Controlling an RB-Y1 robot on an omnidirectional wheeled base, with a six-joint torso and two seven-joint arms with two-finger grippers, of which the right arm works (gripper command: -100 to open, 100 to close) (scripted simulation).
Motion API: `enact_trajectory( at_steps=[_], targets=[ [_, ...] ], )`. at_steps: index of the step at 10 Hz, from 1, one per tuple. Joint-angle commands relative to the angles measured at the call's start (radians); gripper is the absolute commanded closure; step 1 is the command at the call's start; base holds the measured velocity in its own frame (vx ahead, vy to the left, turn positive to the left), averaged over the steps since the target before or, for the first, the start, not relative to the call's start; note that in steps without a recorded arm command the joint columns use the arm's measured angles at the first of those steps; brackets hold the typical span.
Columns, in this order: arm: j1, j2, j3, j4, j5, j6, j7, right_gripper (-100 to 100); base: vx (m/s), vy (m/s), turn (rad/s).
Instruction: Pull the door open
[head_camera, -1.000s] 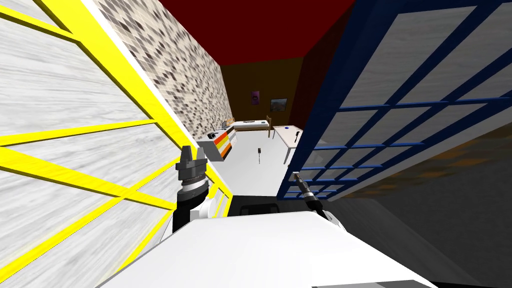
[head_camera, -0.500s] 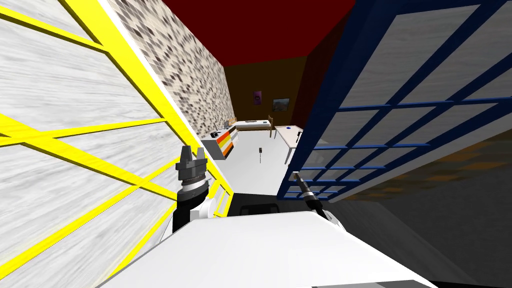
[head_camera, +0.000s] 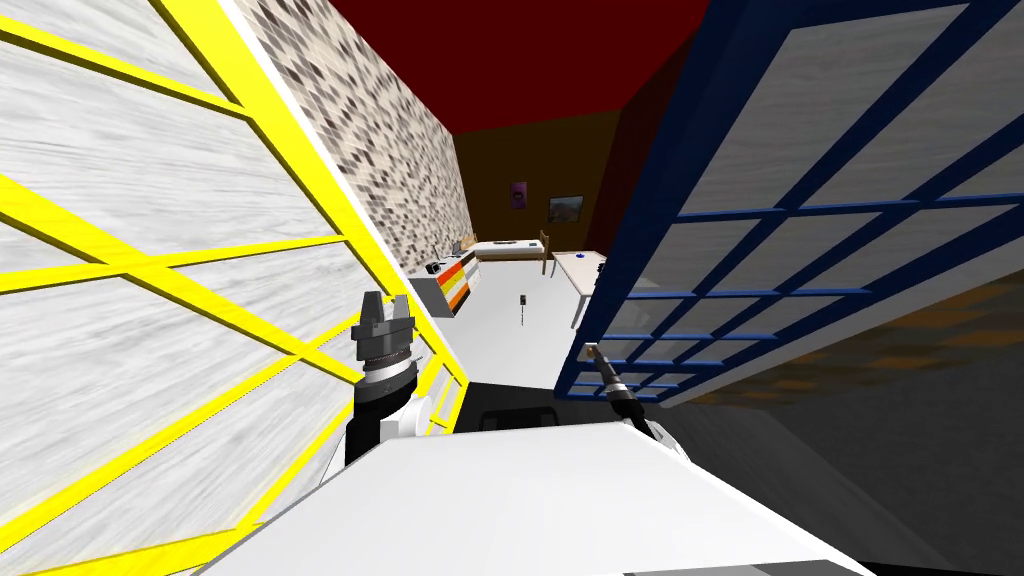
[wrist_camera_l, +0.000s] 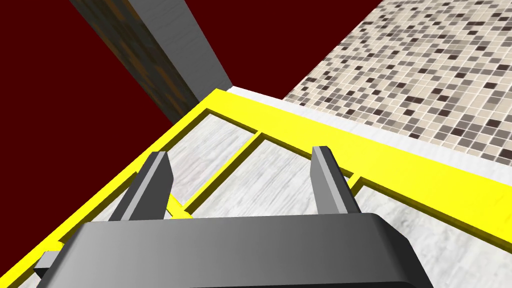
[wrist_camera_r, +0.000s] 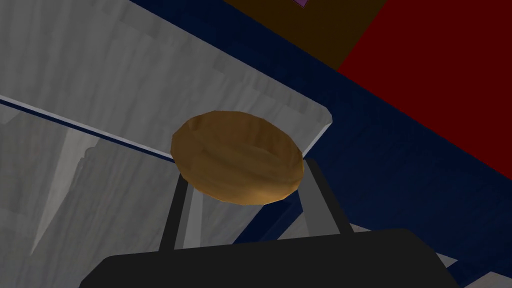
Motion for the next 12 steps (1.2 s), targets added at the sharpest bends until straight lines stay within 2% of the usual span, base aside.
enact_trajectory(
  at_steps=[1,4,5,6,8,11,12],
  targets=[
    [-0.006,0.005,0.011,0.008,-0.02,0.003,-0.05,100,-0.07,-0.033,0.11],
    [-0.008,0.005,0.016,0.008,-0.036,0.007,-0.11,100,-0.05,-0.023,0.062],
    [-0.01,0.005,0.021,0.008,-0.052,0.011,-0.148,100,-0.046,-0.017,0.06],
    [-0.01,0.005,0.021,0.008,-0.052,0.011,-0.152,100,-0.038,-0.019,0.038],
    [-0.013,0.006,0.031,0.008,-0.083,0.019,-0.217,100,-0.064,-0.027,0.108],
    [-0.015,0.006,0.036,0.008,-0.099,0.023,-0.277,100,-0.051,-0.022,0.056],
    [-0.017,0.006,0.04,0.007,-0.115,0.027,-0.316,100,-0.052,-0.013,0.079]
  ],
)
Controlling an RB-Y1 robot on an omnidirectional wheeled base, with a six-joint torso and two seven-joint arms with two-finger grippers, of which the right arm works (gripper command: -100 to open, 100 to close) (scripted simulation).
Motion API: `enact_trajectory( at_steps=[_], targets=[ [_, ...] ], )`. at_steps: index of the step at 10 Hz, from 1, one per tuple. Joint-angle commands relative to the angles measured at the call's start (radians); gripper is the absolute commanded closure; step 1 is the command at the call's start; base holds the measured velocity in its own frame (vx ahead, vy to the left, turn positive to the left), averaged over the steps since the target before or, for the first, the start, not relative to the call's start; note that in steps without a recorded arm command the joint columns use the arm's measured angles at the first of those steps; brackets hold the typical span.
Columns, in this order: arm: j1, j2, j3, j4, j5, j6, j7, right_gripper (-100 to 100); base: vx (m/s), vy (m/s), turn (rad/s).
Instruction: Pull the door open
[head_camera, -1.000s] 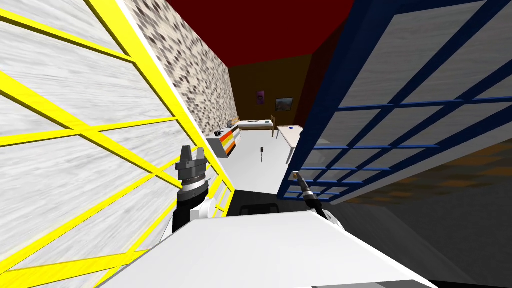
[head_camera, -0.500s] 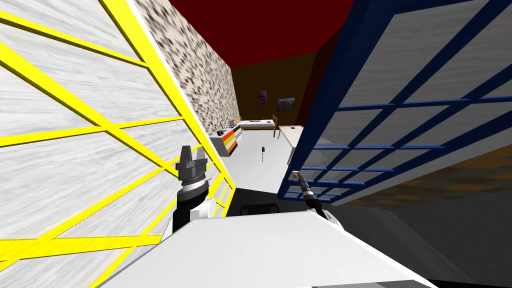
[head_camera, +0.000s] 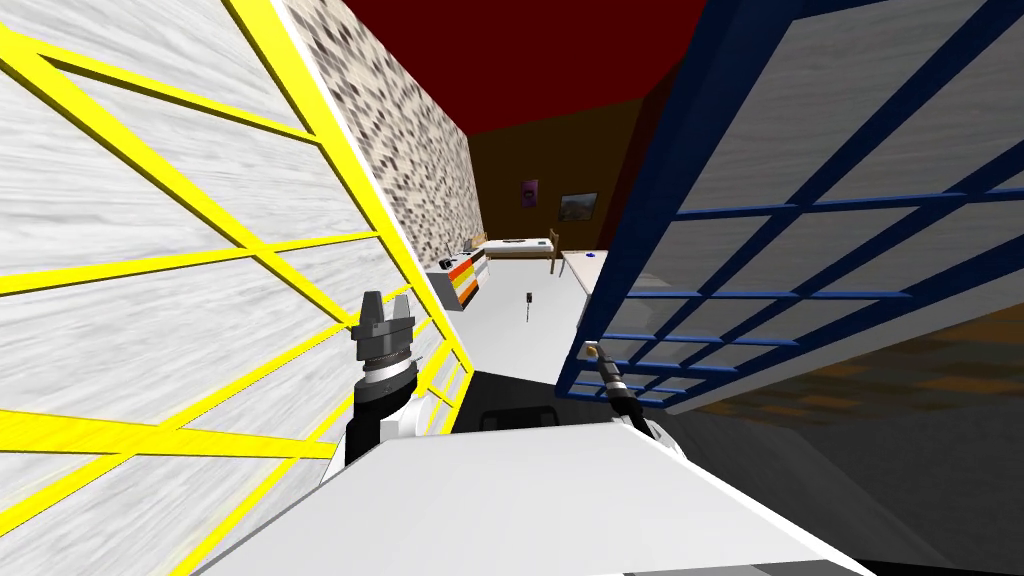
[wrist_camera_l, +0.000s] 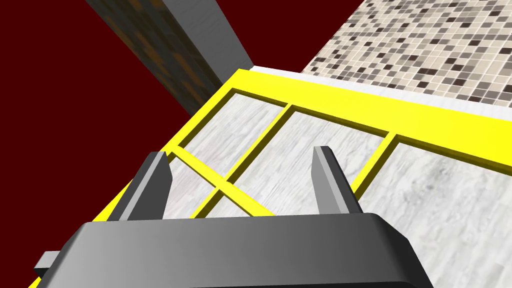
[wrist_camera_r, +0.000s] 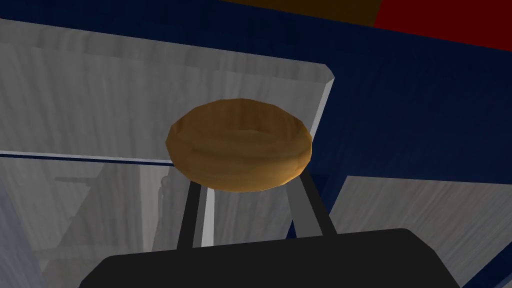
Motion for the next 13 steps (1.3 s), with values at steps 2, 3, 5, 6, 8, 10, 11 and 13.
enact_trajectory(
  at_steps=[2,3,5,6,8,10,11,13],
  targets=[
    [-0.007,0.007,0.015,0.0,-0.021,0.001,-0.069,100,-0.068,-0.035,0.093],
    [-0.009,0.008,0.02,0.0,-0.037,0.005,-0.103,100,-0.055,-0.015,0.079],
    [-0.011,0.008,0.025,-0.001,-0.053,0.009,-0.151,100,-0.047,-0.018,0.054],
    [-0.012,0.008,0.03,-0.001,-0.07,0.013,-0.176,100,-0.073,-0.028,0.137],
    [-0.014,0.008,0.034,-0.001,-0.086,0.018,-0.228,100,-0.051,-0.025,0.058],
    [-0.007,0.006,0.035,-0.003,-0.104,0.026,-0.265,-100,-0.042,-0.017,0.028],
    [-0.008,0.008,0.039,-0.004,-0.115,0.028,-0.292,-100,-0.057,-0.008,0.002],
    [-0.011,0.014,0.05,-0.008,-0.14,0.034,-0.35,-100,-0.073,0.009,0.055]
  ],
)
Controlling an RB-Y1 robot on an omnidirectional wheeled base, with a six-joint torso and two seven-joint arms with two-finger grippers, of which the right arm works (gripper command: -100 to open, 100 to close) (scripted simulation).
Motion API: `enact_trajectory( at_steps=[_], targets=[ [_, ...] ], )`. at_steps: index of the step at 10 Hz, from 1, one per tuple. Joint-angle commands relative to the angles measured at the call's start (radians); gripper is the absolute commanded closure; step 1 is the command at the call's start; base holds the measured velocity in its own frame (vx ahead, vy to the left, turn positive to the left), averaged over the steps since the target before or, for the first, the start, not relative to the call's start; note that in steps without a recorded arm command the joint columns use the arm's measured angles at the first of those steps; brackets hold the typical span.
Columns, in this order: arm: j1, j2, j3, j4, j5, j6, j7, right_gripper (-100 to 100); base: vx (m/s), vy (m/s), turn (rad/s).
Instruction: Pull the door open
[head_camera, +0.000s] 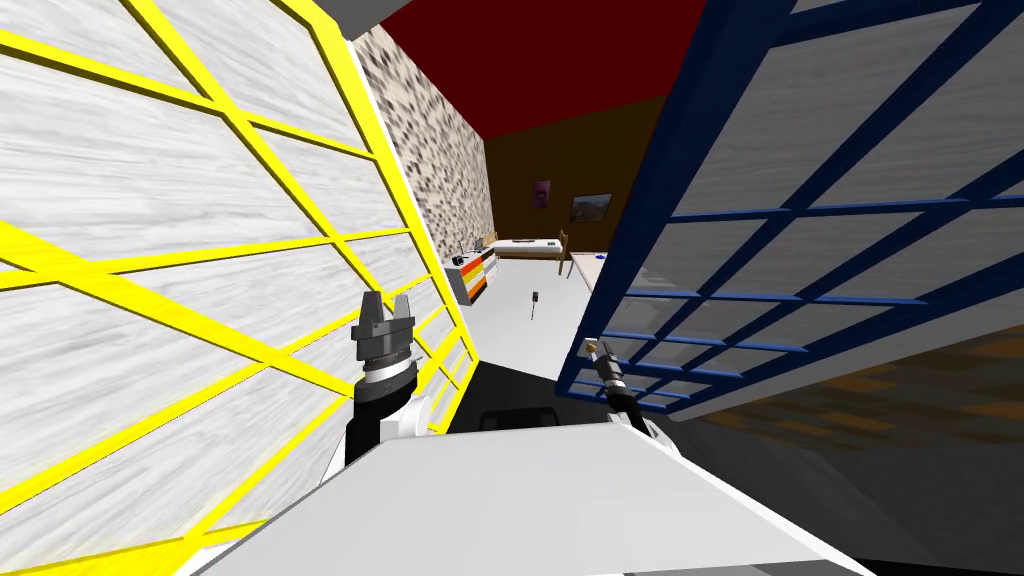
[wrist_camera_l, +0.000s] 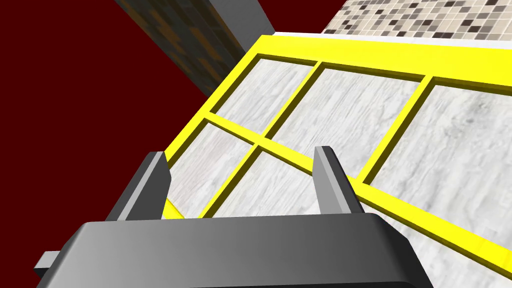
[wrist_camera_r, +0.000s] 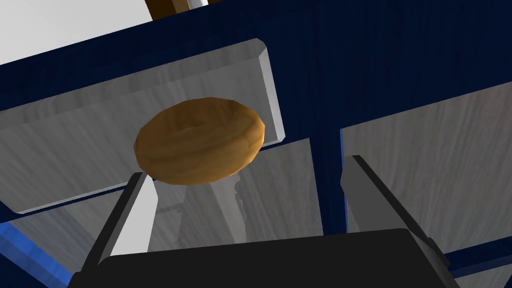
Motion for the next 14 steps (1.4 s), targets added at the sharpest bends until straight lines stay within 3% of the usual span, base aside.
enact_trajectory(
  at_steps=[1,10,14],
  targets=[
    [-0.01,0.011,0.016,0.006,-0.02,0.001,-0.05,-100,-0.076,0.007,0.058],
    [-0.022,0.03,0.053,-0.008,-0.109,0.022,-0.258,-100,-0.054,-0.008,0.031],
    [-0.03,0.043,0.079,-0.018,-0.17,0.037,-0.375,-100,-0.061,-0.016,0.039]
  ],
)
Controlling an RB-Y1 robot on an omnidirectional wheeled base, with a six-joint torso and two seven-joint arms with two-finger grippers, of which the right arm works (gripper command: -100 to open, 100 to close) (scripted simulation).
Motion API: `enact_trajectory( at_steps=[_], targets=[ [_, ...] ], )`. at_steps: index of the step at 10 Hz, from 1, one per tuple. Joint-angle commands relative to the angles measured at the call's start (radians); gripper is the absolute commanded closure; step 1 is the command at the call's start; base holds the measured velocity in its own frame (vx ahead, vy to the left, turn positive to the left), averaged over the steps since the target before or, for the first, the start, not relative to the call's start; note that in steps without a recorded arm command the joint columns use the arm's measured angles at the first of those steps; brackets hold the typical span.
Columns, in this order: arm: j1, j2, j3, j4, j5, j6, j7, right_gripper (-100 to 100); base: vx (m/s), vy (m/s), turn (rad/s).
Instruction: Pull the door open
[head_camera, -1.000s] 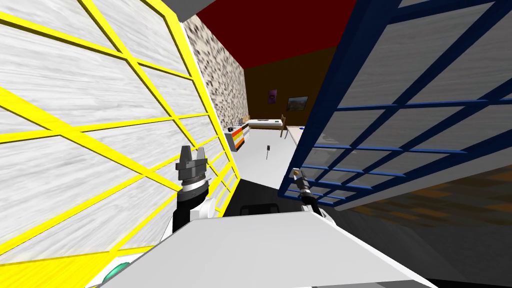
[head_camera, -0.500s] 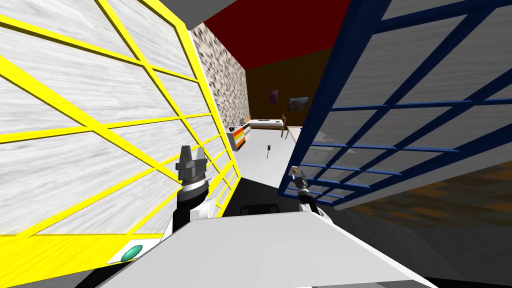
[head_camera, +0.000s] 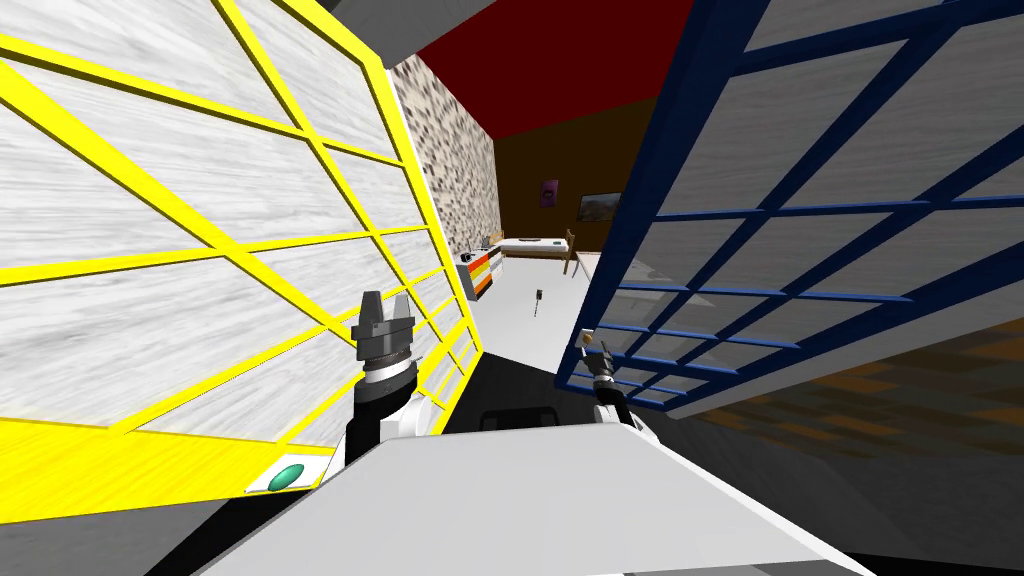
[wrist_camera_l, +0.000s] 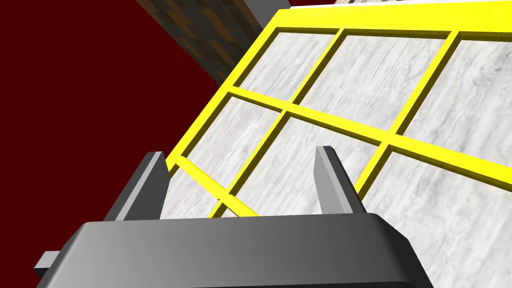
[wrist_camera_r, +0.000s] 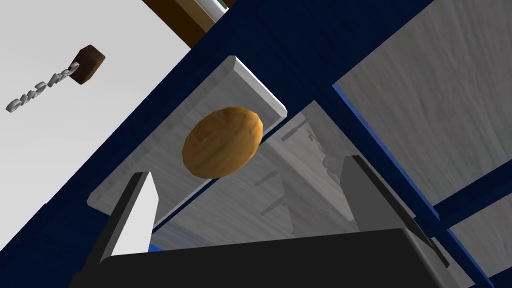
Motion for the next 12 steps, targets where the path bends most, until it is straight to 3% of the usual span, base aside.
enact_trajectory(
  at_steps=[1,3,6,8,12],
  targets=[
    [-0.003,0.001,0.005,0.002,-0.011,0.001,-0.029,-100,-0.046,-0.002,0.019],
    [-0.009,0.01,0.022,-0.005,-0.052,0.011,-0.096,-100,-0.069,-0.013,0.051],
    [-0.012,0.015,0.031,-0.008,-0.073,0.016,-0.152,-100,-0.052,-0.02,0.026],
    [-0.017,0.023,0.048,-0.015,-0.113,0.026,-0.217,-100,-0.064,-0.009,0.046],
    [-0.022,0.031,0.064,-0.021,-0.151,0.035,-0.315,-100,-0.056,-0.014,0.027]
  ],
)
